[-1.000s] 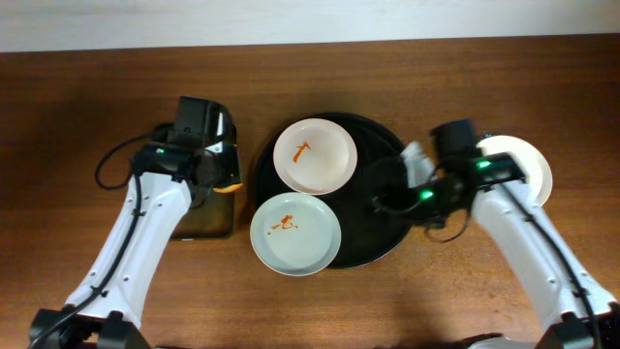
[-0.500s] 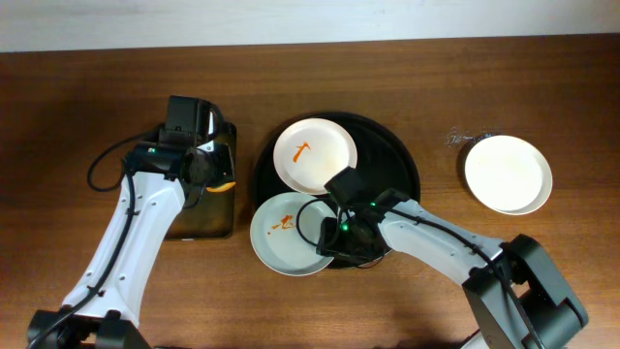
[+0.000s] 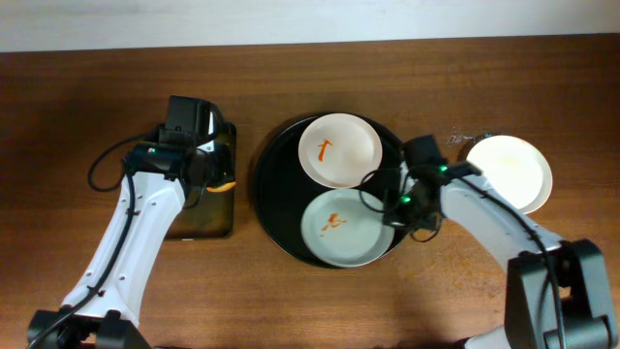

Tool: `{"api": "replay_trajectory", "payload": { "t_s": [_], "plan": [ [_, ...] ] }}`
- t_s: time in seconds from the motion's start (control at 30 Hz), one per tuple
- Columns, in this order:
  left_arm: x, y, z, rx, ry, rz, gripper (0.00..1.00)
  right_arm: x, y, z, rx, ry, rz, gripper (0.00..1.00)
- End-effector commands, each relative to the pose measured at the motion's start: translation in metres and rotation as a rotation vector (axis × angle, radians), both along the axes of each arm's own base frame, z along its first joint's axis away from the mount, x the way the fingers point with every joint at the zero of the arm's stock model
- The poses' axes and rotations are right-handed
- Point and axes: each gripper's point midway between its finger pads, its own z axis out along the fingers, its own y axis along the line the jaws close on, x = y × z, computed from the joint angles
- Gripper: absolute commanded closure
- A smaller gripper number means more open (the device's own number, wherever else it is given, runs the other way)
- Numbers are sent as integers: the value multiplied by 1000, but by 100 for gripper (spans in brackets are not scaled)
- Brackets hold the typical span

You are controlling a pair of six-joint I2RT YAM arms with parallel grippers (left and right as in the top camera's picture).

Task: Clean dirty plates on tray and stack at the side
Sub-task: 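Grip the lower-left white plate's rim with the right gripper, then scrub the held plate with the sponge in the left gripper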

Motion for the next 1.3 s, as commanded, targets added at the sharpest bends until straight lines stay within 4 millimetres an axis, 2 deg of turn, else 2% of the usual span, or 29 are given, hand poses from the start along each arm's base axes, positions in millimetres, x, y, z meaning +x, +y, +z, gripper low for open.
{"api": "replay_trajectory", "payload": {
  "t_s": [0.0,0.03,0.13,0.17,0.2,0.23,0.27,0.3,0.37,0.43,0.5,0.57,0.7,0.73,0.8,0.87,0.9,1.07,1.17,1.23,1.27],
  "plan": [
    [0,-19,12,-123,-25,-32,99,18,-68,14,-253,-61,-47,96],
    [-1,-35,15,-205,-24,-74,99,19,-79,14,-289,-65,-66,96],
    [-5,-63,16,-232,-25,-151,100,18,-96,15,-390,-68,-76,96],
    [-7,-76,17,-234,-29,-186,99,20,-99,16,-403,-73,-79,96],
    [-10,-100,20,-240,-50,-252,100,20,-98,16,-401,-76,-80,96],
    [-11,-114,23,-245,-67,-291,100,18,-95,15,-384,-66,-76,93],
    [-13,-123,24,-247,-75,-315,100,16,-93,15,-372,-57,-73,71],
    [-13,-126,25,-247,-80,-323,99,13,-92,14,-363,-45,-70,68],
    [-13,-126,25,-247,-81,-323,99,8,-87,13,-333,-22,-66,67],
    [-13,-126,25,-247,-81,-323,100,-2,-70,11,-218,34,-128,67],
    [-13,-126,25,-247,-81,-323,99,-5,-61,12,-112,65,-176,68],
    [-13,-126,25,-247,-81,-323,100,-8,-65,10,-48,95,-233,68],
    [-13,-126,25,-247,-81,-323,99,-22,-76,-4,-50,138,-292,68],
    [-13,-126,25,-247,-81,-323,100,-23,-72,-8,-28,136,-296,69],
    [-13,-127,25,-247,-83,-323,100,-17,-67,-6,6,118,-293,83],
    [-12,-127,26,-249,-90,-324,99,-16,-66,-6,16,115,-292,88],
    [-11,-127,27,-249,-93,-325,99,-15,-66,-6,15,110,-292,94],
    [-6,-130,31,-257,-122,-329,99,-14,-71,-6,-21,83,-217,96],
    [-8,-151,31,-269,-138,-380,99,-14,-72,-7,-25,81,-214,96],
    [-15,-187,20,-291,-127,-469,99,-14,-73,-7,-33,83,-215,96],
    [-21,-217,8,-324,-111,-541,100,-15,-73,-7,-33,85,-214,96]
  ]
}}
